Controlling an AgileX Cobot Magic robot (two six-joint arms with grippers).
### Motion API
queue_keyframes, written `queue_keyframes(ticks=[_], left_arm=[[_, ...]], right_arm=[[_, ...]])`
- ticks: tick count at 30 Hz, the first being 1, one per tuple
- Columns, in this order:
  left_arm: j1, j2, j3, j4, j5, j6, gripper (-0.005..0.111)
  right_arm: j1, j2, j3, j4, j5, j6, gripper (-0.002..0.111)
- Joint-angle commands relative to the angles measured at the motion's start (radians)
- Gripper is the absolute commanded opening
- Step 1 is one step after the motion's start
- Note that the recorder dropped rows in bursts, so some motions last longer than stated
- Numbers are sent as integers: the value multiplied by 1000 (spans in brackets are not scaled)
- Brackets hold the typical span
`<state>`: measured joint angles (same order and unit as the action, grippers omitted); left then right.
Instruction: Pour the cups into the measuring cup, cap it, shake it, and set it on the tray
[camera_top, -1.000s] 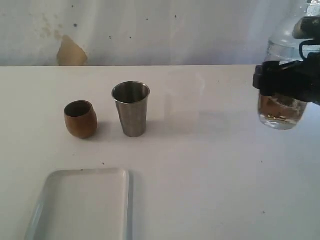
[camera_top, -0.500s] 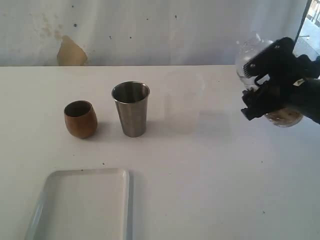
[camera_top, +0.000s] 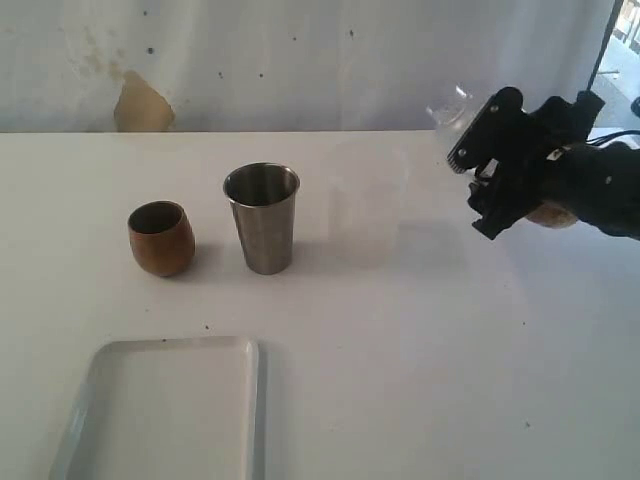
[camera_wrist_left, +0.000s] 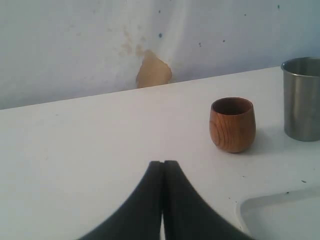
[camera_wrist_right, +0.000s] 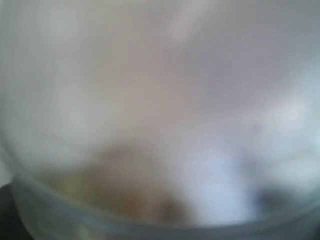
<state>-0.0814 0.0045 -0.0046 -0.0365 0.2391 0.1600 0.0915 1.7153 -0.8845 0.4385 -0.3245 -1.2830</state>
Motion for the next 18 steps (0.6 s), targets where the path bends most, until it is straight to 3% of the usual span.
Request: queue_keyframes(ticks=[1,11,15,18], left_arm=[[-1,-4,5,8,-7,-2,0],[-1,-4,5,8,-7,-2,0],[-1,-4,5,8,-7,-2,0],[-1,-4,5,8,-7,-2,0]], right_arm=[[-2,13,-52,-14,-59,-86,0],[2,71,-165,35,-28,-210,0],[53,77,-185,47,-66,-445,0],[64,91,-213,95,-66,-469,0]])
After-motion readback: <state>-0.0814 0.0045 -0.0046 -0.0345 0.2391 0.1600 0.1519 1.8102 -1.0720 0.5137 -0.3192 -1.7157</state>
